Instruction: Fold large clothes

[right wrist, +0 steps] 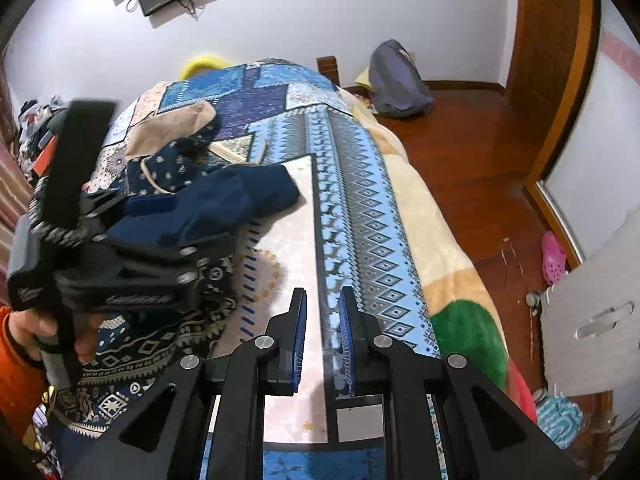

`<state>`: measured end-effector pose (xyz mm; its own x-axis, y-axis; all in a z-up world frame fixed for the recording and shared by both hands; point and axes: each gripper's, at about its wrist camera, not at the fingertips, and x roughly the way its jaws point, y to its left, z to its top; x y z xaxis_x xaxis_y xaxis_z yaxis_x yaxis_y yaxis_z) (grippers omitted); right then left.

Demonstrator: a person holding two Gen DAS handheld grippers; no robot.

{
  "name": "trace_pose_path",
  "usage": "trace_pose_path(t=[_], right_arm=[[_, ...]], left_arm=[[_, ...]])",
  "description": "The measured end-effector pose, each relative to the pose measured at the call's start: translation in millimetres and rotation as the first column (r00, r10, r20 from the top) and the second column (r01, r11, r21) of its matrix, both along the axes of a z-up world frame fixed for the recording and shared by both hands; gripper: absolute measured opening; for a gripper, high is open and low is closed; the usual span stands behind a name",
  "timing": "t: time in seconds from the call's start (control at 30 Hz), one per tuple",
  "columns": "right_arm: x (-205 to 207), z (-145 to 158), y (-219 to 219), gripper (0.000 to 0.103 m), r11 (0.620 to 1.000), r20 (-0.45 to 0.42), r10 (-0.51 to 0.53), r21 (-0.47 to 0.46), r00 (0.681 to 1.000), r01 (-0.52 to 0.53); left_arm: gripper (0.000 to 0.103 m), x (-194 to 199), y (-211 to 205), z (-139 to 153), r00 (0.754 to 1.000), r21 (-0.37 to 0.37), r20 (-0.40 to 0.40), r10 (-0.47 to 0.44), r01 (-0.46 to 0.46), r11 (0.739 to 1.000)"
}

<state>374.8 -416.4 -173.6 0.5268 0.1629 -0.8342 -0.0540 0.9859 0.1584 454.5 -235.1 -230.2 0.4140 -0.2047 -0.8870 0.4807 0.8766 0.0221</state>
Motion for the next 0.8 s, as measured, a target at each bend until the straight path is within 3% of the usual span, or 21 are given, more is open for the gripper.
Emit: trace_pose_path(t=[0.13, 0.2, 0.27, 0.4, 0.5, 0.67, 0.8], right_arm=[[5, -11, -4, 0.012, 0.999, -0.024, -0.014, 0.043, 1.000, 0.015], [7, -15, -4, 0.012, 0.998, -0.033, -0.012, 0.060, 0.999, 0.014], [10, -18, -1, 0.012, 0.997, -0.037, 0.001, 0.071, 0.999, 0.001], [19, -19, 13, 0.012, 0.997, -0.032, 0.031, 0.066, 0.999, -0.029], [27, -14, 29, 0.012, 0.995, -0.018, 0.060, 0.082, 0.998, -0.058], [43, -4, 64, 0.012, 0.990, 0.013, 0.114, 0.080, 0.993, -0.115], [50, 5, 92, 0.012, 0.987, 0.041, 0.148, 0.057, 0.988, -0.150]], left_arm=[[0.045, 11, -8, -8, 0.999, 0.055, 0.028, 0.019, -0.021, 0.998], [0.018, 10, -2, 2, 0.999, 0.016, 0.038, 0.018, -0.018, 1.000], [0.009, 8, 9, 21, 0.998, -0.054, 0.049, 0.025, -0.022, 0.998], [0.005, 0, 36, 72, 0.984, -0.111, 0.167, 0.059, -0.041, 0.993], [0.004, -4, 72, 120, 0.959, -0.174, 0.262, 0.106, -0.061, 0.983], [0.004, -16, 149, 186, 0.891, -0.228, 0.398, 0.217, -0.133, 0.965], [0.004, -29, 205, 201, 0.844, -0.243, 0.457, 0.281, -0.185, 0.952]])
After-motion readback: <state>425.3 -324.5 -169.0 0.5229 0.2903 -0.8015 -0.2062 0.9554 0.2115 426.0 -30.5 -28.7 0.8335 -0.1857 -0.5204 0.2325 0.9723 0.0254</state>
